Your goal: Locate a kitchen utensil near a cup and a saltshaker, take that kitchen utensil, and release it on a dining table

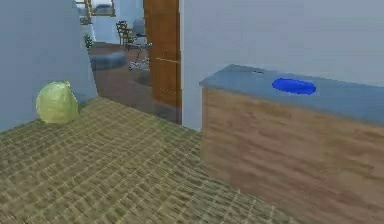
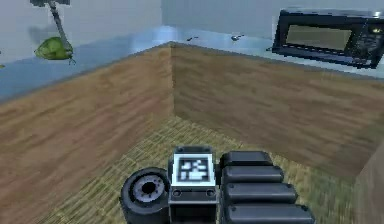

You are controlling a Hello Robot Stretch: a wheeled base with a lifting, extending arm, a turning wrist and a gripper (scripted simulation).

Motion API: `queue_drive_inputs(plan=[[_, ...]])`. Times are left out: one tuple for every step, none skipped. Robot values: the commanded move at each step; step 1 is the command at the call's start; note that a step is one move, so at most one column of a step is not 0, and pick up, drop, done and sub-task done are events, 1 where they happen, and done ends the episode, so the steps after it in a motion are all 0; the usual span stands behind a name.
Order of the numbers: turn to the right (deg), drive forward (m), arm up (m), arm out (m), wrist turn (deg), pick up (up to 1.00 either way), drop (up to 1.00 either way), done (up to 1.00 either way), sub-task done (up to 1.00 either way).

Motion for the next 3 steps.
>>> queue_drive_inputs(plan=[[-21.0, 0.0, 0.0, 0.0, 0.0, 0.0, 0.0, 0.0, 0.0], [0.0, 1.0, 0.0, 0.0, 0.0, 0.0, 0.0, 0.0, 0.0], [0.0, 1.0, 0.0, 0.0, 0.0, 0.0, 0.0, 0.0, 0.0]])
